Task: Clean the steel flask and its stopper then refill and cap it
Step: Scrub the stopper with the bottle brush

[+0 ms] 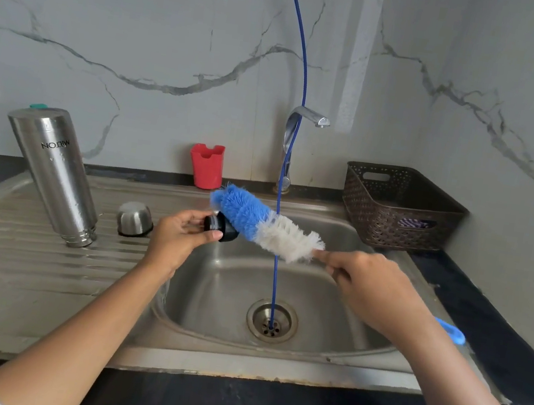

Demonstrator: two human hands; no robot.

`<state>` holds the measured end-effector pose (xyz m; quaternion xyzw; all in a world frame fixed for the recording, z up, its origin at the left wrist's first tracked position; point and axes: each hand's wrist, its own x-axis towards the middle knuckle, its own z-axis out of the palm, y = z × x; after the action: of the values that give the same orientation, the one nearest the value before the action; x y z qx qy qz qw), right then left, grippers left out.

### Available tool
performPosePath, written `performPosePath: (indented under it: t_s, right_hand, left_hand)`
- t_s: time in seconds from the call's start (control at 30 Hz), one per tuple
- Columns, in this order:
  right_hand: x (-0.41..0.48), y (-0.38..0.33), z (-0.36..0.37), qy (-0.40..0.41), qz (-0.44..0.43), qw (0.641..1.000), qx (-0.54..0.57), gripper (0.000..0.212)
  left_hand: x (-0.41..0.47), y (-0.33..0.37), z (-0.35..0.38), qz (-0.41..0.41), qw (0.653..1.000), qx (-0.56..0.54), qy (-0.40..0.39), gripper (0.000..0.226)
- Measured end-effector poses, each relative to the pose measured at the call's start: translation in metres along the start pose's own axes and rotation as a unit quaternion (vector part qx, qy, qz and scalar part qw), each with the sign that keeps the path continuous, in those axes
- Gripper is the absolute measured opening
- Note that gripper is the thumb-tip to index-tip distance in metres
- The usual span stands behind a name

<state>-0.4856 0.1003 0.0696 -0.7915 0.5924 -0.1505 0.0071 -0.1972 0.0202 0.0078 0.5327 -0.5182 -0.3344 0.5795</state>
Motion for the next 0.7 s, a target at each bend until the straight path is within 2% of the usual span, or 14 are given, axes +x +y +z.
performPosePath:
  t_s: [0.07,0.2,0.37,0.5,0.63,0.7]
  right_hand:
    - [0.007,-0.004,-0.002,-0.006,0.002,1.000,0.005,0.043]
    - [-0.002,0.000,-0.007,-0.035,0.006,0.999,-0.018,0.044]
    - [0.006,-0.012,0.003,-0.028,0.002,1.000,-0.003,0.045]
    - [-0.005,-0.002,-0.014,-0.060,0.019,0.998,-0.005,0.042]
    - [0.004,-0.004,-0.011,-0.035,0.026,0.999,0.000,0.042]
    - [0.009,-0.004,0.002,-0.043,0.029,0.998,0.018,0.042]
  left_hand:
    - [-0.002,0.003,0.005,0.014,1.000,0.019,-0.008,0.040]
    - [0.003,-0.003,-0.008,-0.007,0.999,0.005,0.041,0.035]
    - [-0.002,0.003,0.001,0.020,0.999,0.045,-0.017,0.041]
    - [0.001,0.000,-0.009,0.015,0.999,0.041,0.012,0.041]
    - [-0.003,0.004,0.002,0.019,0.999,0.048,-0.007,0.037]
    - [-0.001,0.003,0.005,0.001,1.000,0.011,0.011,0.029]
